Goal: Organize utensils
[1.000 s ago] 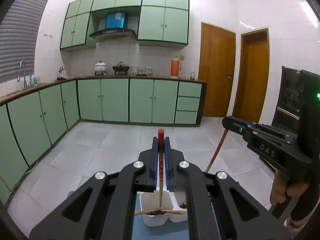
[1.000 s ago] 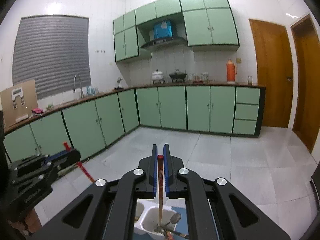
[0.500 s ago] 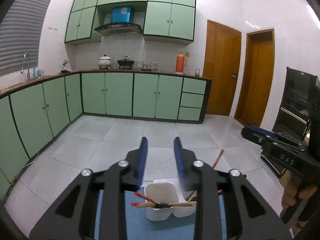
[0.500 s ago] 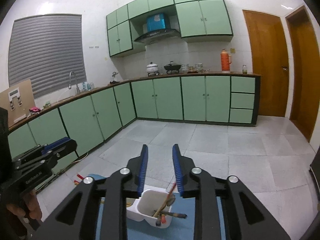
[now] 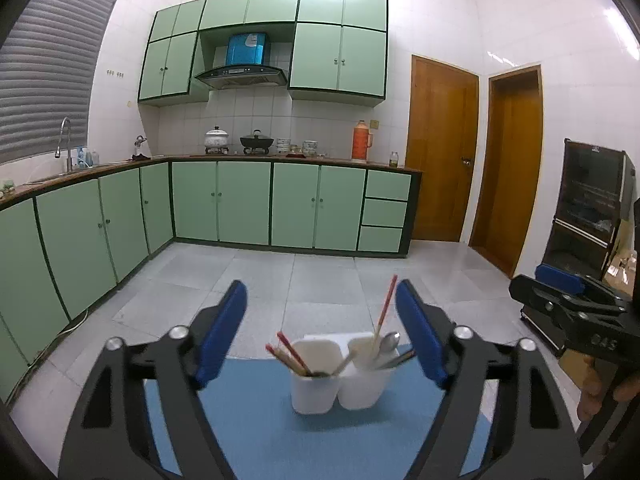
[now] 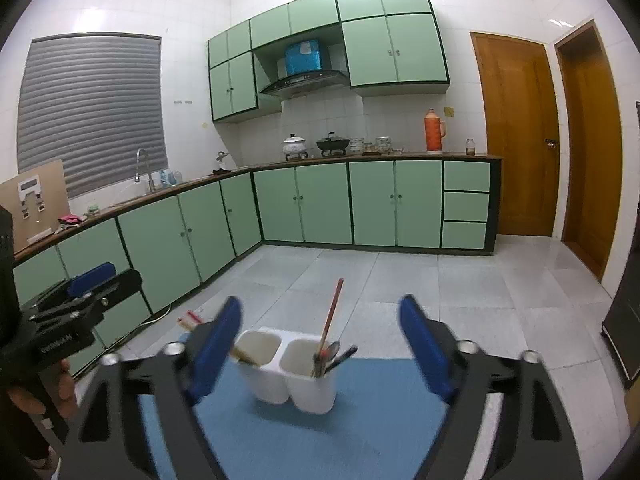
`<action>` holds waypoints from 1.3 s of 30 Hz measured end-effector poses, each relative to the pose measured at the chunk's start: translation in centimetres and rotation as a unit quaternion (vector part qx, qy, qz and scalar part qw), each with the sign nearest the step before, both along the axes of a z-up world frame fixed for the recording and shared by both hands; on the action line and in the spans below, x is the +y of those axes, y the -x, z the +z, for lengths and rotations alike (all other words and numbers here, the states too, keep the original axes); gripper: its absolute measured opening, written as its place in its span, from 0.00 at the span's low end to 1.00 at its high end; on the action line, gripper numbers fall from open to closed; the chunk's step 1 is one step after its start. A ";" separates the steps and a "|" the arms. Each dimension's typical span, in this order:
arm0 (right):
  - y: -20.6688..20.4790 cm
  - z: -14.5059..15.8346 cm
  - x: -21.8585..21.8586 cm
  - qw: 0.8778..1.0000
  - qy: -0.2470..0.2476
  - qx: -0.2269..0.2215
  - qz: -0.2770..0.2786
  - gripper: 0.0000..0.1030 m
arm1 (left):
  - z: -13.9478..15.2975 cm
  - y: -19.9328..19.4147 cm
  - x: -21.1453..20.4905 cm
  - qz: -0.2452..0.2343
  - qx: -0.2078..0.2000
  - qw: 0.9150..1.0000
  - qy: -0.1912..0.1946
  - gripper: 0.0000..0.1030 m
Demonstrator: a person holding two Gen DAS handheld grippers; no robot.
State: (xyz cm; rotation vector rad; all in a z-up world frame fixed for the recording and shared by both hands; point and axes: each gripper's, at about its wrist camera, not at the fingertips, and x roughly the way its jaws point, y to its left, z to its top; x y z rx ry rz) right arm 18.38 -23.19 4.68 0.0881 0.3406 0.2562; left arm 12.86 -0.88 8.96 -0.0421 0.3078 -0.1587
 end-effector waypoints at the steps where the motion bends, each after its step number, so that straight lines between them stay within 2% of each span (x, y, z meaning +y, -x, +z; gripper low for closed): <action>1: 0.4 0.0 0.1 1.000 0.000 0.001 0.000 0.92 | -0.2 0.6 -0.1 0.000 0.000 1.000 -0.001 0.80; 3: 1.7 -0.1 0.1 1.000 0.000 -0.001 0.001 0.94 | -0.3 1.6 -0.3 -0.001 0.004 1.000 -0.002 0.86; 8: 3.8 -0.1 0.3 1.000 0.000 0.005 0.007 0.94 | -0.7 3.9 -0.3 -0.004 0.010 1.000 -0.001 0.90; 24: 8.6 -1.0 0.4 1.000 -0.016 0.019 0.018 0.94 | -1.0 8.9 -1.2 -0.022 0.020 0.999 -0.017 0.90; 39: 10.9 -2.1 1.5 0.999 -0.007 0.033 0.023 0.94 | -1.8 10.6 -1.8 -0.025 0.035 0.999 -0.016 0.90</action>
